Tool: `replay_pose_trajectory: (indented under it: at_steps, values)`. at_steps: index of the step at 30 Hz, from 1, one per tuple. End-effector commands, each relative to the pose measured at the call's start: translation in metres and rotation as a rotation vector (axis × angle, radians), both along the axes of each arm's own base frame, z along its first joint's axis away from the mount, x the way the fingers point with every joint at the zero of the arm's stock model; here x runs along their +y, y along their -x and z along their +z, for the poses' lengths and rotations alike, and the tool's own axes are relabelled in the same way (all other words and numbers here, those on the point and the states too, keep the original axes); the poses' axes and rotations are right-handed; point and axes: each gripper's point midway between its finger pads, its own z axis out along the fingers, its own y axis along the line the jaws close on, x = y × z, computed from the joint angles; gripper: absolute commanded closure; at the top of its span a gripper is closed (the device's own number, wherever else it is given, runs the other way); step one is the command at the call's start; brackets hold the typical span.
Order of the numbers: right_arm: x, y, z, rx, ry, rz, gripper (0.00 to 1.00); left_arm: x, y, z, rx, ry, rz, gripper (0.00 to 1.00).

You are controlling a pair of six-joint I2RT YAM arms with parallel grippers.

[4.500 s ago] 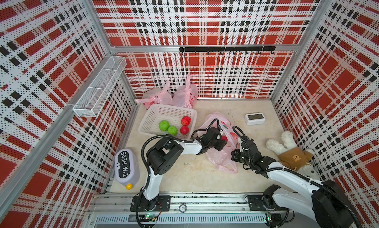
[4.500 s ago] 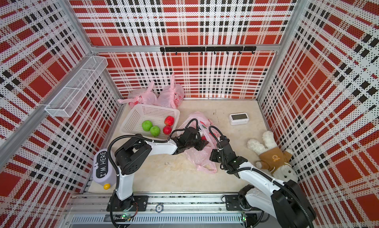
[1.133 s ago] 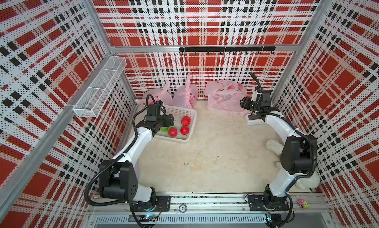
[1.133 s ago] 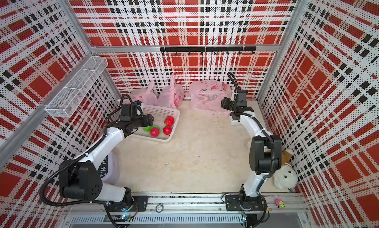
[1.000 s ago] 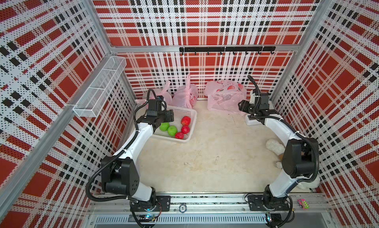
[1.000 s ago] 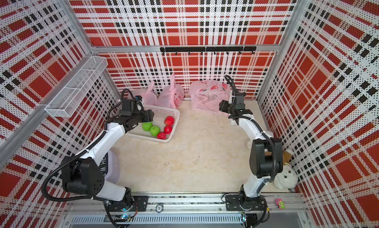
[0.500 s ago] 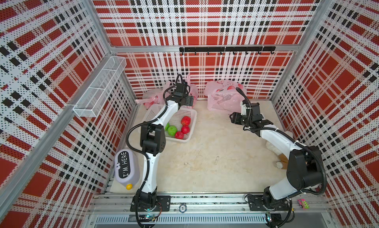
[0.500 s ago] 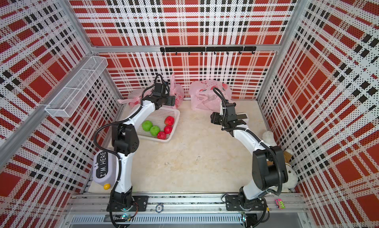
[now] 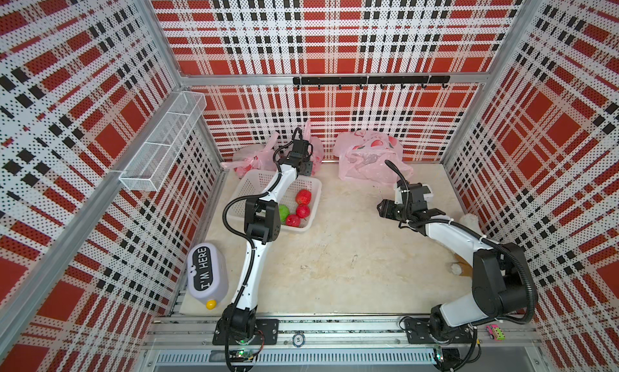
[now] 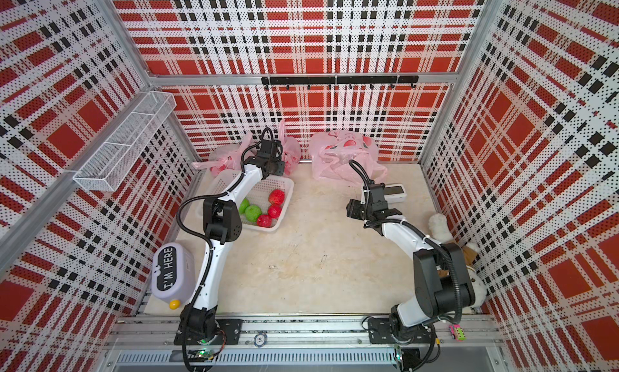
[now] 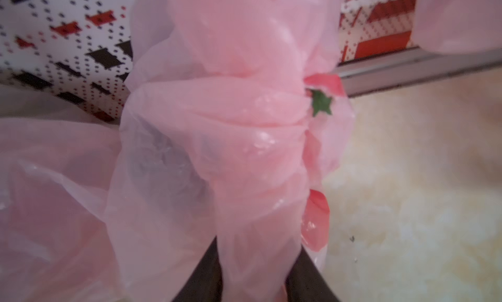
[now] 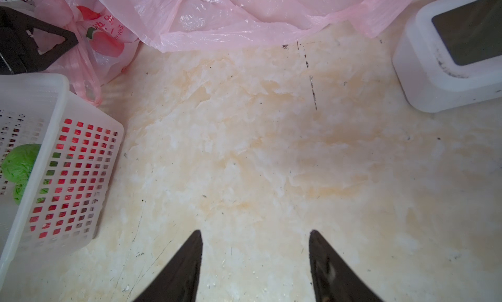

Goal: Untie the knot of a plastic bag & take out the apple
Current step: Pick up the plastic bag at the center of the board, then place the plastic bag at the center of the board.

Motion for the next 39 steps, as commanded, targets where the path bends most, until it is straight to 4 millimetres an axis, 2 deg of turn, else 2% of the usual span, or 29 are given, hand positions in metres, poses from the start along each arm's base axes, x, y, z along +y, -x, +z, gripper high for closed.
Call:
replay_pose_trajectory:
  at_steps: [1,3,6,10,15,16,18,22,27,33,34,36,38,39]
  values:
    - [0.005,-0.004,0.024,-0.084,-0.033,0.007,0.37,-0.017,0.002,0.090,-0.165,0.122,-0.111,0.91]
    - [0.004,-0.004,0.027,-0.097,-0.036,0.003,0.37,-0.017,0.002,0.129,-0.253,0.132,-0.120,1.00]
    - [0.004,0.001,0.030,-0.102,-0.043,0.003,0.37,-0.015,0.005,0.184,-0.376,0.140,-0.126,1.00]
    - [-0.001,0.013,0.036,-0.117,-0.041,-0.008,0.37,-0.014,0.020,0.250,-0.510,0.127,-0.145,1.00]
    - [-0.012,0.034,0.050,-0.144,-0.030,-0.028,0.37,-0.014,0.059,0.317,-0.623,0.091,-0.173,1.00]
    - [-0.014,0.039,0.053,-0.151,-0.027,-0.030,0.37,-0.026,0.072,0.326,-0.637,0.098,-0.195,1.00]
    - [-0.018,0.047,0.060,-0.168,-0.027,-0.037,0.37,-0.036,0.095,0.339,-0.662,0.115,-0.227,1.00]
    - [-0.025,0.066,0.075,-0.198,-0.038,-0.052,0.37,-0.063,0.146,0.354,-0.681,0.142,-0.324,1.00]
    - [-0.034,0.092,0.092,-0.239,-0.048,-0.064,0.35,-0.118,0.217,0.357,-0.675,0.175,-0.514,1.00]
    - [-0.049,0.110,0.110,-0.249,-0.076,-0.113,0.32,-0.178,0.275,0.350,-0.618,0.217,-0.709,1.00]
    - [-0.050,0.112,0.116,-0.257,-0.083,-0.113,0.32,-0.185,0.281,0.344,-0.597,0.229,-0.724,1.00]
    - [-0.050,0.116,0.126,-0.274,-0.090,-0.112,0.32,-0.198,0.292,0.321,-0.524,0.274,-0.737,1.00]
    - [-0.051,0.120,0.129,-0.276,-0.088,-0.111,0.31,-0.210,0.301,0.278,-0.422,0.303,-0.741,0.99]
    - [-0.052,0.122,0.127,-0.267,-0.086,-0.112,0.30,-0.214,0.305,0.254,-0.383,0.305,-0.733,0.90]
